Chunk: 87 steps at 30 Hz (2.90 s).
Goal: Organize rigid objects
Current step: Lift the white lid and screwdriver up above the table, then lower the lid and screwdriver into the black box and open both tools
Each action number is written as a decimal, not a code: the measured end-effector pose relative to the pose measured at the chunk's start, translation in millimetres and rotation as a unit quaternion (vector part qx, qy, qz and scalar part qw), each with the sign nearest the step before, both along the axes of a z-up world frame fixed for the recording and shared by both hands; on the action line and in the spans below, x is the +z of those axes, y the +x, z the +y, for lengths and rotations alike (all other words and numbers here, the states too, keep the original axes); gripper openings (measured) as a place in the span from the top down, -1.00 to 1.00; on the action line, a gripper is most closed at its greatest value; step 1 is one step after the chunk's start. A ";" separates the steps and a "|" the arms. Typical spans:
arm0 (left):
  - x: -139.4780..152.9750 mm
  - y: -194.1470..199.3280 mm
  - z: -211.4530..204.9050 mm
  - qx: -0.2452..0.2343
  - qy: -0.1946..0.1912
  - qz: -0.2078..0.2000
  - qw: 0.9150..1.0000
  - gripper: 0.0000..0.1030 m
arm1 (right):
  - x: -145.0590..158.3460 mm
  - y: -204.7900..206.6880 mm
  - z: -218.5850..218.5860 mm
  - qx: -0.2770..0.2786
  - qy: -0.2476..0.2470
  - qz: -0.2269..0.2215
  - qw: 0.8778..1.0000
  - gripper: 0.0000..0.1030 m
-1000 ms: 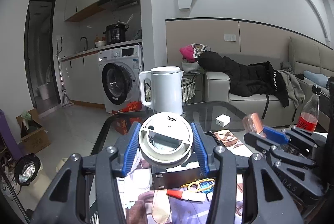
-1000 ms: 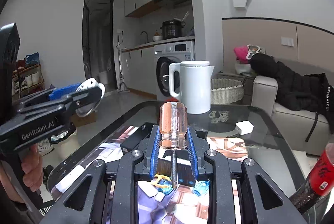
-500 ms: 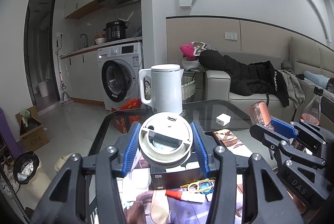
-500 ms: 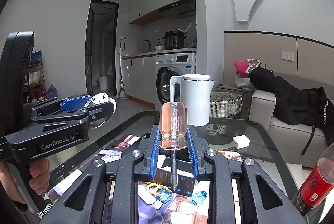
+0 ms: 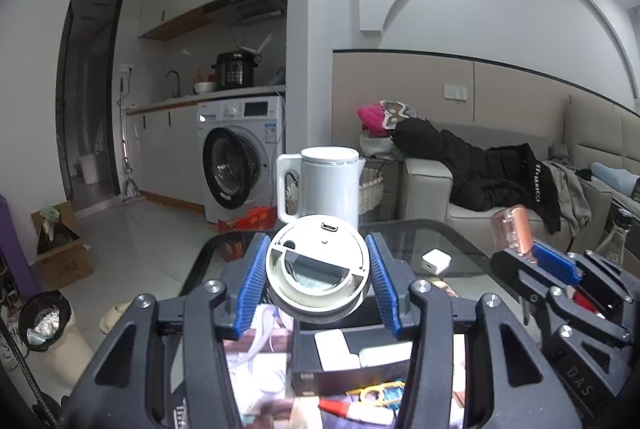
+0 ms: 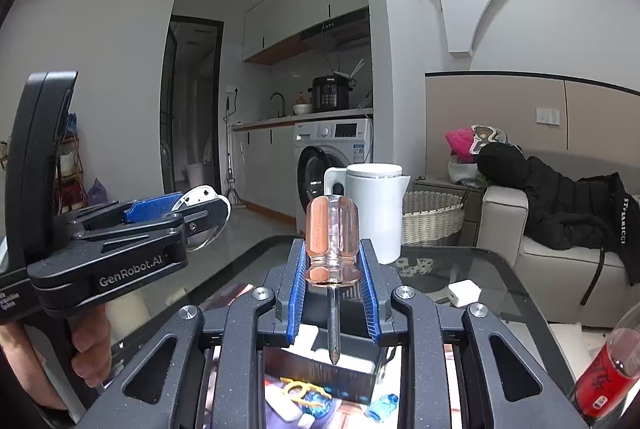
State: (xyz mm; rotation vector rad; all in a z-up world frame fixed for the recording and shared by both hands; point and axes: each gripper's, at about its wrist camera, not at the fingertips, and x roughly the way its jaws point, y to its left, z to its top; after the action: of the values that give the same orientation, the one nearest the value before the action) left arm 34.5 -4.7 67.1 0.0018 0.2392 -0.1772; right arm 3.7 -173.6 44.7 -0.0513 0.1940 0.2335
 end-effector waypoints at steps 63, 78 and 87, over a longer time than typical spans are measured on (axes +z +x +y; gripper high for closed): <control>-101.0 117.2 -40.6 -0.041 0.077 0.371 0.925 -0.25 | -87.9 140.8 -1.4 0.007 -0.055 0.375 0.925 0.43; -92.5 94.2 -10.8 -0.024 0.031 0.370 0.928 -0.32 | -69.6 118.8 -32.8 -0.011 -0.048 0.356 0.933 0.40; -106.7 77.0 9.9 -0.013 -0.007 0.398 0.917 -0.39 | -85.0 113.9 -58.5 -0.022 -0.035 0.381 0.924 0.40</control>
State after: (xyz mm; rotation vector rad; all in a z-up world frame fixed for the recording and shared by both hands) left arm 111.5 5.2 -39.5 -0.0823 1.0550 -0.2001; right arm 117.6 -232.0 -40.3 -0.0238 0.9803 0.1918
